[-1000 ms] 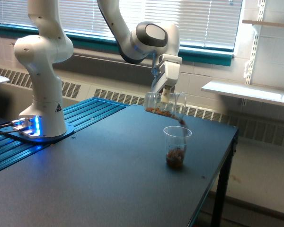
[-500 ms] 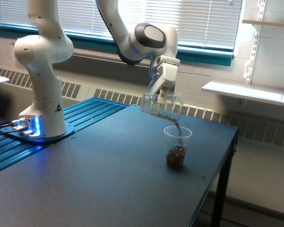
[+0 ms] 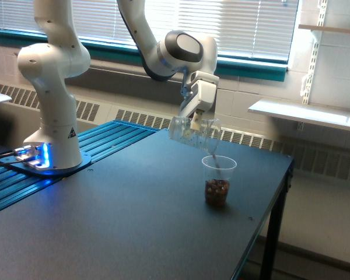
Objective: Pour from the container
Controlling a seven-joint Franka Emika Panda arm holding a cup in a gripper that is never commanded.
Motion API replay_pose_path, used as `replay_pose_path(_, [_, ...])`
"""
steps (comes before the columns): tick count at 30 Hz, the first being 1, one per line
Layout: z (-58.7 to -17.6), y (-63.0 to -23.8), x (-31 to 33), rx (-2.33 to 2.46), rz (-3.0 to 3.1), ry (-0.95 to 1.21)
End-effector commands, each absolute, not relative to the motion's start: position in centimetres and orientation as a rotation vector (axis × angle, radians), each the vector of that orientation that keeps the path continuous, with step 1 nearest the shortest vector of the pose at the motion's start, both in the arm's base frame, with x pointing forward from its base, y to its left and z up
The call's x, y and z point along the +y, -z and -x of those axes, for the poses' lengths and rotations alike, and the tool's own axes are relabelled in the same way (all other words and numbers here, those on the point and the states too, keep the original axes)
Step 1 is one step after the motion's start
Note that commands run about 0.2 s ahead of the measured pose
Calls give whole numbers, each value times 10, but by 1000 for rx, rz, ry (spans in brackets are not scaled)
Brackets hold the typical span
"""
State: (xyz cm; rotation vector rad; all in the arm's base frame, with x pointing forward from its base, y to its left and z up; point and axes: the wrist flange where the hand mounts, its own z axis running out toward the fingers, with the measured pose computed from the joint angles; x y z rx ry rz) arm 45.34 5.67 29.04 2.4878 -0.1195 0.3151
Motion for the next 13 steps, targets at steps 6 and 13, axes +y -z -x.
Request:
replay_pose_path(6, [-452, -293, 63, -66, -2474, -305])
replay_pose_path(13, [-454, -293, 64, -57, -2479, -303])
